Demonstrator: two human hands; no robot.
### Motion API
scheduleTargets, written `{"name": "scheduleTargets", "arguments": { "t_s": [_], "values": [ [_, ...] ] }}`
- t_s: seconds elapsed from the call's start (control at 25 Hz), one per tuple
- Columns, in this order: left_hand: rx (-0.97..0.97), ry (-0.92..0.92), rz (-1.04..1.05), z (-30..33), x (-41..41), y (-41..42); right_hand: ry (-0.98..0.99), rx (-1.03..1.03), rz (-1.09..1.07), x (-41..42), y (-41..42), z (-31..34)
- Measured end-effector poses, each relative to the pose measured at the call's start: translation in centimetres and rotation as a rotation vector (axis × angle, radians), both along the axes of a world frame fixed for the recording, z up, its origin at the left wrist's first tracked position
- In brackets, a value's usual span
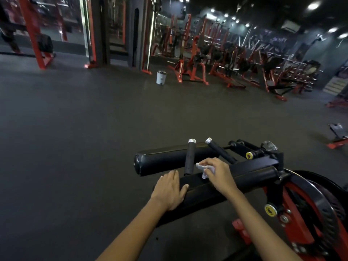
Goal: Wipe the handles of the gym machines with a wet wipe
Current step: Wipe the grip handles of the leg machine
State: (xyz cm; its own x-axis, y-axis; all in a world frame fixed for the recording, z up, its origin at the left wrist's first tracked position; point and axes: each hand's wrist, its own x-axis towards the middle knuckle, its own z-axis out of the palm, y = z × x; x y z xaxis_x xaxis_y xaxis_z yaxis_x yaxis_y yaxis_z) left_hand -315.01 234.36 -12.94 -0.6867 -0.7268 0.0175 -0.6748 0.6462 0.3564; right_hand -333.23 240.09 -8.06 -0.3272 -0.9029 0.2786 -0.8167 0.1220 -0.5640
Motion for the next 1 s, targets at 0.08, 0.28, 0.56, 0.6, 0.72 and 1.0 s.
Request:
{"name": "scheduleTargets", "arguments": {
  "t_s": [0.08, 0.28, 0.56, 0.6, 0.72, 1.0],
  "values": [
    [0.025, -0.041, -0.016, -0.3, -0.4, -0.4, 0.075, 0.037, 0.050, 0.2, -2.0, -1.3],
    [0.036, -0.037, -0.041, -0.7, -0.1, -0.6, 0.194, 0.178, 0.143, 0.6, -5.1, -3.4],
    [-0.076, -0.008, -0.005, -0.6, 0.8, 0.7, 0.169, 0.101, 0.090, -1.1, -8.1, -3.2],
    [-0.066, -0.021, 0.007, -0.6, 0.9, 0.9, 0.163, 0.094, 0.084, -1.3, -8.5, -3.3],
    [-0.056, -0.028, 0.025, -0.5, 1.0, 1.3, 0.170, 0.074, 0.064, -2.4, -10.2, -3.3],
    [-0.091, -0.045, 0.044, -0.2, 0.7, 1.3, 0.115, 0.021, -0.040, -5.0, -14.6, -2.5]
  ]
}}
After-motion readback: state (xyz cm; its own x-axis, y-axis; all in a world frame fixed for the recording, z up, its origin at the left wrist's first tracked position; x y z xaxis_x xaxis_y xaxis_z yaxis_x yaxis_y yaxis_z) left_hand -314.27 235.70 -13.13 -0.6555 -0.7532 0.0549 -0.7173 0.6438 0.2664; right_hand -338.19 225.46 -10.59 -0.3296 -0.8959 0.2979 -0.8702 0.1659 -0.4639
